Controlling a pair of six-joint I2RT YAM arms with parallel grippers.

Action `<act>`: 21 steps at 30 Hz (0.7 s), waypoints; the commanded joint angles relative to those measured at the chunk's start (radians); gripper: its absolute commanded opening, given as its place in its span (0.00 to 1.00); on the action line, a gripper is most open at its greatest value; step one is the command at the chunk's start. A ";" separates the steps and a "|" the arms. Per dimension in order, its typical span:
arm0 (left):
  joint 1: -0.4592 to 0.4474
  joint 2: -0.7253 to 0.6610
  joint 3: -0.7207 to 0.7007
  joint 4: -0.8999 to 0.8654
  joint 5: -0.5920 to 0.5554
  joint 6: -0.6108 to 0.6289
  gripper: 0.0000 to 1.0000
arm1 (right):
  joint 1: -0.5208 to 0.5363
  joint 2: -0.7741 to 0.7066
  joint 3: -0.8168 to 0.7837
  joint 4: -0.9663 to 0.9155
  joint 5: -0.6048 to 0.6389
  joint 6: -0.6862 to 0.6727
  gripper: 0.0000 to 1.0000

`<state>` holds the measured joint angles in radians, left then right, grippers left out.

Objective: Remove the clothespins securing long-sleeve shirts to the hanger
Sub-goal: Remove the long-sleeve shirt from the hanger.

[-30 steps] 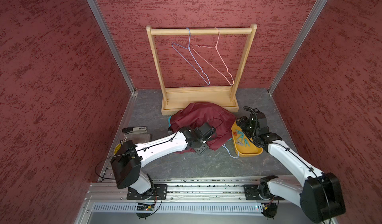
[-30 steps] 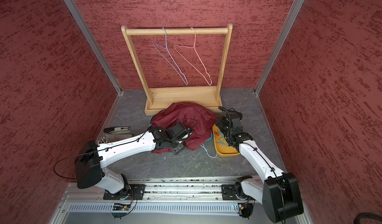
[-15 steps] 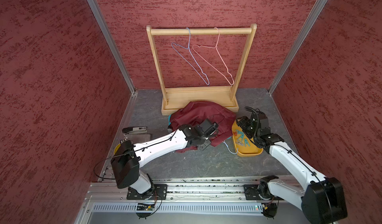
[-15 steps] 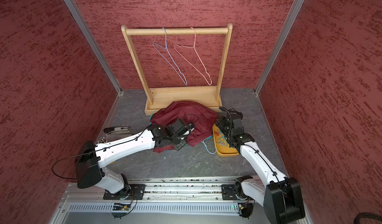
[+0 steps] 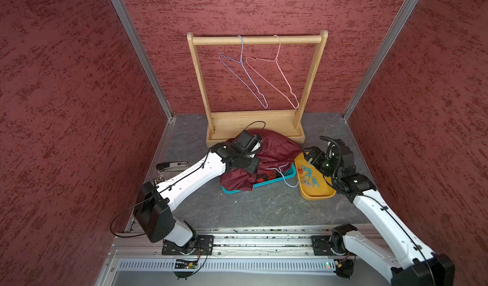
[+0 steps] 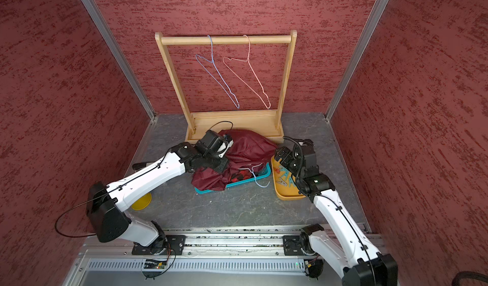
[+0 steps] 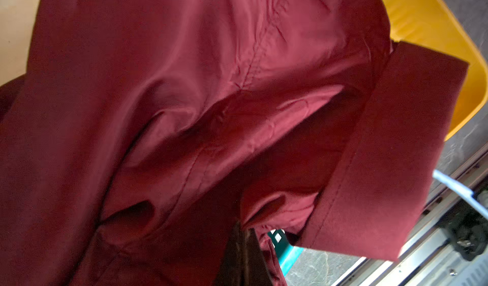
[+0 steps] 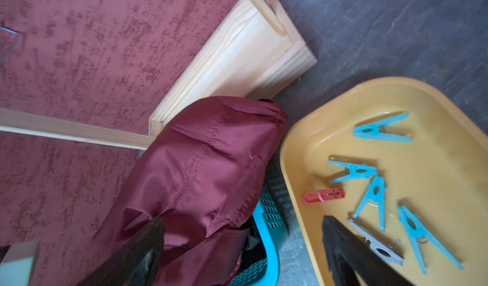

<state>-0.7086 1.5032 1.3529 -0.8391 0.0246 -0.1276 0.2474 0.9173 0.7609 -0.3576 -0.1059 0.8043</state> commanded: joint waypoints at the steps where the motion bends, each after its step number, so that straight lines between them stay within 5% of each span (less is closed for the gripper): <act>1: 0.078 -0.018 0.032 0.009 0.139 -0.102 0.00 | 0.013 -0.023 0.005 -0.072 -0.043 -0.074 0.90; 12: 0.299 0.059 0.039 0.107 0.418 -0.274 0.00 | 0.101 -0.053 -0.073 -0.014 -0.003 -0.113 0.65; 21: 0.314 0.084 0.040 0.116 0.442 -0.298 0.00 | 0.416 0.050 -0.006 0.248 0.160 -0.127 0.56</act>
<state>-0.4034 1.5749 1.3727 -0.7483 0.4465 -0.4080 0.6071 0.9501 0.7017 -0.2577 -0.0357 0.6945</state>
